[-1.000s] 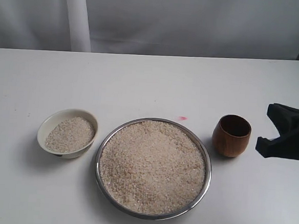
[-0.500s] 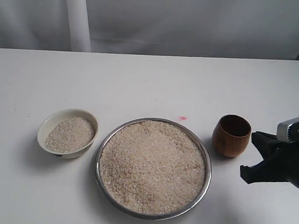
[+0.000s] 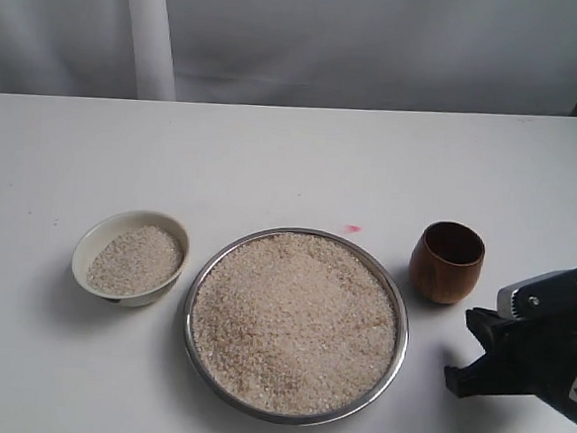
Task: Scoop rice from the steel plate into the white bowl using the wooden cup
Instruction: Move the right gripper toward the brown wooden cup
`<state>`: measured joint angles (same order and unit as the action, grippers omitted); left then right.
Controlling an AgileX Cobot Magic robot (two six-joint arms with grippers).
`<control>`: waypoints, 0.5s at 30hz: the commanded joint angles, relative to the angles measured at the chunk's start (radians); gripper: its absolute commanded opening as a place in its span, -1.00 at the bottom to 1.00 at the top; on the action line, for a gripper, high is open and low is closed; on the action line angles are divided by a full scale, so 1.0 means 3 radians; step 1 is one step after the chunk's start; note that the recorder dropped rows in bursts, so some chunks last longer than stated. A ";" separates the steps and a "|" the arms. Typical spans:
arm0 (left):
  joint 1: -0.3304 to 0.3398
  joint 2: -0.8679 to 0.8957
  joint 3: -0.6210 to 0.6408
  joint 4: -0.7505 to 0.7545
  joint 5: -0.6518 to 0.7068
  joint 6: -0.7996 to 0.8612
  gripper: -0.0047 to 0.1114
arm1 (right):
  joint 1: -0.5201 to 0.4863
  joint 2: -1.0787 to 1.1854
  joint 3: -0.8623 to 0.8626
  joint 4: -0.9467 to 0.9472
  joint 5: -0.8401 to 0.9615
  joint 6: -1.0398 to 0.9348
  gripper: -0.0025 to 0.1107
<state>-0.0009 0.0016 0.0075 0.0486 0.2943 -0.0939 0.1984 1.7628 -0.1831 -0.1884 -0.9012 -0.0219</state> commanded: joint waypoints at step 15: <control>-0.0012 -0.0005 -0.0025 -0.0015 -0.0033 -0.0008 -0.92 | 0.0006 0.0083 0.0024 0.0053 -0.0220 -0.0027 0.31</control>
<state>-0.0009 0.0016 0.0075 0.0486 0.2943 -0.0939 0.1984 1.7844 -0.1831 -0.1776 -0.9521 -0.0237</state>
